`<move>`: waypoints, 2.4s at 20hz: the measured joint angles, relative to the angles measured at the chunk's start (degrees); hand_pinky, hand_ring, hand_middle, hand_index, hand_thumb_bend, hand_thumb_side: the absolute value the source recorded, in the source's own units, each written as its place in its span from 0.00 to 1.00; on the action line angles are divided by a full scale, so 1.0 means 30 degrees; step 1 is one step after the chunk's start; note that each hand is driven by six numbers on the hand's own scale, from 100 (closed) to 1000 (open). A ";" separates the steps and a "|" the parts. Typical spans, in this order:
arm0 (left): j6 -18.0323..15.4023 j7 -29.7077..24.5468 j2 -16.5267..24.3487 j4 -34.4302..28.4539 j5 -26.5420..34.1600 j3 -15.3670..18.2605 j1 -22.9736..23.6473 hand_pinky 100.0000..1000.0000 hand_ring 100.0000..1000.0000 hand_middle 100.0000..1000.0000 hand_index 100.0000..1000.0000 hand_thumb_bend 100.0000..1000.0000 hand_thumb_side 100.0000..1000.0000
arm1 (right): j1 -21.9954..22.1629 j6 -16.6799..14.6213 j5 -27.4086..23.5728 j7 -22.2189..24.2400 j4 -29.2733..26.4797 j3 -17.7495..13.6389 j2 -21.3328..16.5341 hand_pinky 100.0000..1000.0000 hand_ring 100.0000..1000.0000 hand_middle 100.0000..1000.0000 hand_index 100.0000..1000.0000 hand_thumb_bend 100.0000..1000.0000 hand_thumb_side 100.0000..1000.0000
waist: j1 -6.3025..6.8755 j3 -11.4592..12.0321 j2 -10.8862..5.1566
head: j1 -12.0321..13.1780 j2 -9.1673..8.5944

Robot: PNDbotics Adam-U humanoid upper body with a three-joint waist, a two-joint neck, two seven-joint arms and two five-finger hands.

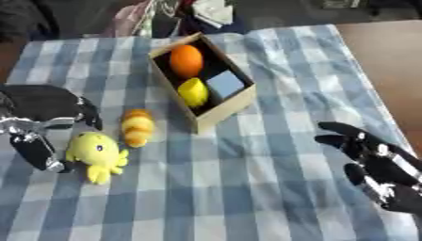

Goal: Pick up objects on the table and place them in the box.

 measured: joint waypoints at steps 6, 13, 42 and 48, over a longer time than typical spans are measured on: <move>-0.0101 0.2333 -0.1141 0.1624 -0.1888 -0.0464 -0.0353 0.70 0.65 0.64 0.79 0.45 0.07 | -0.0014 0.0007 0.0000 0.0007 -0.0001 0.0001 0.0001 1.00 0.92 0.97 1.00 0.00 0.41 | -0.0002 -0.0160 0.0000 | 0.0012 0.0000; -0.0531 0.3041 -0.1920 0.2865 -0.1370 -0.0980 -0.0447 0.63 0.53 0.49 0.64 0.26 0.01 | -0.0042 0.0008 0.0000 0.0007 -0.0001 0.0001 0.0003 1.00 0.92 0.97 1.00 0.00 0.41 | -0.0006 -0.0199 0.0000 | 0.0045 0.0000; -0.0497 0.3686 -0.7992 1.0656 -0.3263 -0.2030 -1.3012 0.61 0.50 0.47 0.65 0.31 0.09 | -0.0001 0.0154 -0.0009 0.0359 0.0102 0.0410 0.0032 1.00 0.92 0.97 1.00 0.00 0.44 | -0.0006 -0.1402 -0.0166 | 0.0541 0.0033; 0.0338 0.5124 -0.9417 1.2721 -0.4657 -0.2016 -1.3628 0.60 0.50 0.49 0.71 0.35 0.20 | -0.0100 0.0167 -0.0030 0.0494 0.0107 0.0584 0.0078 1.00 0.92 0.97 1.00 0.00 0.44 | -0.0007 -0.1631 -0.0166 | 0.0772 0.0036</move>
